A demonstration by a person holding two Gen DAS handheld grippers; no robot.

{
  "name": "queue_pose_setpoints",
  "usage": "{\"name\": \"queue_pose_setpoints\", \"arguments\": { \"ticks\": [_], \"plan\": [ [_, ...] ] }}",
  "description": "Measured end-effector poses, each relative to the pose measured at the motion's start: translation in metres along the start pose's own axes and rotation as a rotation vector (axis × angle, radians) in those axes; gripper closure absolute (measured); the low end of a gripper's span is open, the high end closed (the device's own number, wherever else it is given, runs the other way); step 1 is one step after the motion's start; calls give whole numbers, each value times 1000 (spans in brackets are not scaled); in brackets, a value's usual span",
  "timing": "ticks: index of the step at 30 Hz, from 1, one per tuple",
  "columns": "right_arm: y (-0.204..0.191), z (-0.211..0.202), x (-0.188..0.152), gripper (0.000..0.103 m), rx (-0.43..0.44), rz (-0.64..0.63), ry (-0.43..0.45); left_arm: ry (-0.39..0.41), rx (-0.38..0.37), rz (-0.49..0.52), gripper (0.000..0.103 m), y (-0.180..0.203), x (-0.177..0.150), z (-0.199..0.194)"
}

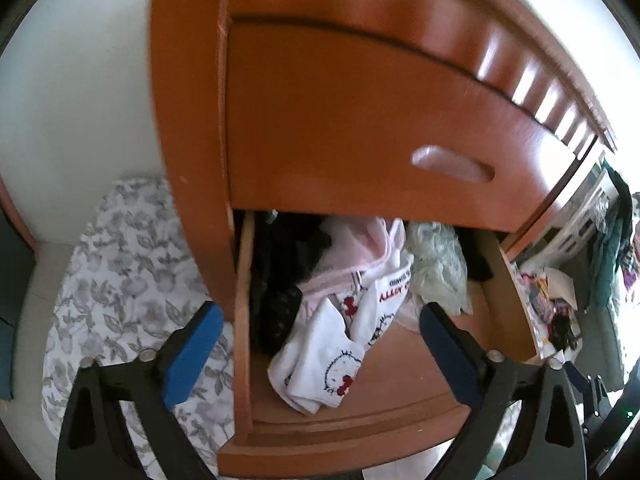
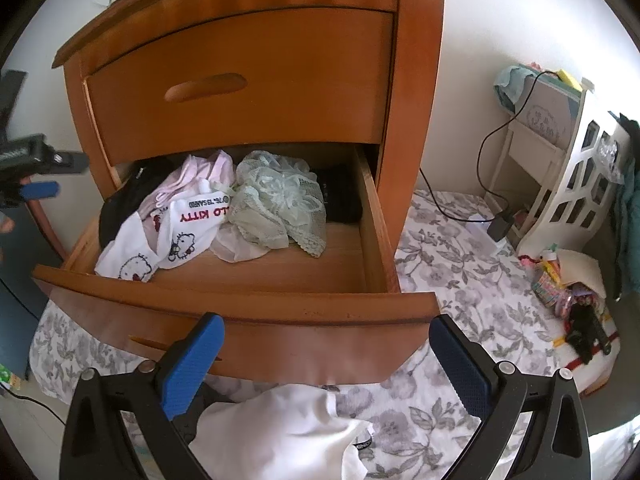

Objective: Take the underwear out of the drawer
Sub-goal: 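Grasp the white Hello Kitty cloth in the drawer with the left gripper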

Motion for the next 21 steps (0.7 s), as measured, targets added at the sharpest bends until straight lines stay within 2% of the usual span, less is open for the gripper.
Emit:
{"name": "queue_pose_setpoints", "arguments": {
  "ticks": [1, 5, 10, 21],
  "plan": [
    [-1, -1, 0, 0, -4, -6, 5, -30, -1, 1, 23, 1, 1, 6],
    [-1, -1, 3, 0, 5, -5, 16, -138, 5, 63, 26, 8, 5, 32],
    [-1, -1, 3, 0, 10, -9, 18, -280, 17, 93, 39, 10, 1, 69],
    [-2, 0, 3, 0, 12, -9, 23, -386, 64, 145, 55, 17, -5, 104]
  ]
}}
Point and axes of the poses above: each gripper's, at about its wrist camera, not at the fingertips, and z roughly the way its jaws point, y to its right, x to its top, the point moved 1 cm from there along z, roughly the way its jaws point, and after that the axes turned 3 degrees about -y, right-handed, at the moved point
